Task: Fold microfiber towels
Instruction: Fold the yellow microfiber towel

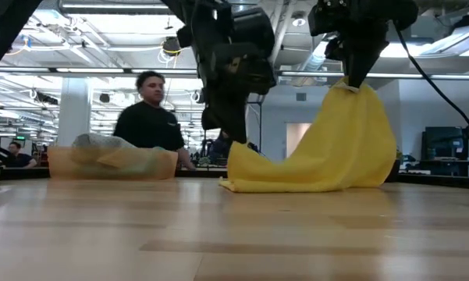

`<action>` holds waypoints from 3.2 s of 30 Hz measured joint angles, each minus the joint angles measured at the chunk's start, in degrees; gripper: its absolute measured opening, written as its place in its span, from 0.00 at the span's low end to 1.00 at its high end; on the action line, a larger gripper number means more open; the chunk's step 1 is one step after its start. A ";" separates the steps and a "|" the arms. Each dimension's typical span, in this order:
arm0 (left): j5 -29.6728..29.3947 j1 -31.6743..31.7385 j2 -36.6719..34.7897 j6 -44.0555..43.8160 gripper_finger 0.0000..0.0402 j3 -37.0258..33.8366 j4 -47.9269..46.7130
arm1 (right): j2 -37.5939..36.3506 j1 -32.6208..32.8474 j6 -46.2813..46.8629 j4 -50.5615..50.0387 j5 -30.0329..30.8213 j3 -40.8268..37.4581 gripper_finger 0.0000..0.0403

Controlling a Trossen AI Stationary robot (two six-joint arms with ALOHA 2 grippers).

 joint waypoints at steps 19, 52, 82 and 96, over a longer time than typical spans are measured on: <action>-0.27 -12.17 -0.02 -2.49 0.00 0.16 -0.78 | -0.02 1.10 3.04 -5.16 -7.90 0.00 0.41; -1.75 -11.46 -0.07 0.61 0.00 0.14 -0.83 | 0.05 -0.12 -9.43 18.67 -10.54 -22.97 0.33; -0.27 -10.36 -0.07 0.59 0.00 0.14 -0.65 | 0.03 -2.74 -7.48 33.09 -7.14 -34.84 0.28; -0.24 -10.36 -0.07 0.59 0.00 0.14 -0.65 | 0.03 -2.71 -6.43 32.53 -8.06 -34.83 0.02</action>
